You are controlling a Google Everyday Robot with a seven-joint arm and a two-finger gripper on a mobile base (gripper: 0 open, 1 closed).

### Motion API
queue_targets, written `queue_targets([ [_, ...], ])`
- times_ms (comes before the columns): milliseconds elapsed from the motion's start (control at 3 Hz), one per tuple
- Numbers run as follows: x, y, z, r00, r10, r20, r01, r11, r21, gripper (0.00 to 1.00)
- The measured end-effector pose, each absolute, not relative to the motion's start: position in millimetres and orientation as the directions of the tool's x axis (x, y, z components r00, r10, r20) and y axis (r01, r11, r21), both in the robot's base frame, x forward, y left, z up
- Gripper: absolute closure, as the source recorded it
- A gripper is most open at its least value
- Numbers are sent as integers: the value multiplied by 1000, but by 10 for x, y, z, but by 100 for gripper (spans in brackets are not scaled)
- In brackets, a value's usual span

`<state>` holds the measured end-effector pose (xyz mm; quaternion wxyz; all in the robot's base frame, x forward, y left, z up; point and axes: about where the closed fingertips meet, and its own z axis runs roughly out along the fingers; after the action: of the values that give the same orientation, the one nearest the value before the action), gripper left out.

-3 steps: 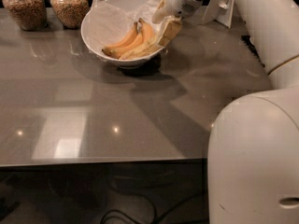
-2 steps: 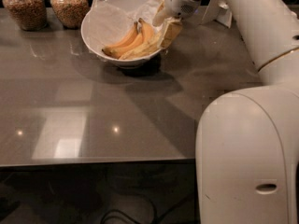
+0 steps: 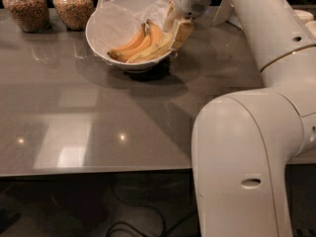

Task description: Pick banana from white bowl

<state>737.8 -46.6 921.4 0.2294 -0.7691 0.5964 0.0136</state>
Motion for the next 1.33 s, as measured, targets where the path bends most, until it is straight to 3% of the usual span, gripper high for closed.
queue_targets([
  [667, 7379, -453, 9267, 347, -909, -230, -906, -261, -332, 94],
  [1000, 7368, -411, 9434, 390, -902, -184, -882, -309, -357, 100],
  [1333, 7317, -414, 9709, 414, -898, -150, -857, -329, -397, 100],
])
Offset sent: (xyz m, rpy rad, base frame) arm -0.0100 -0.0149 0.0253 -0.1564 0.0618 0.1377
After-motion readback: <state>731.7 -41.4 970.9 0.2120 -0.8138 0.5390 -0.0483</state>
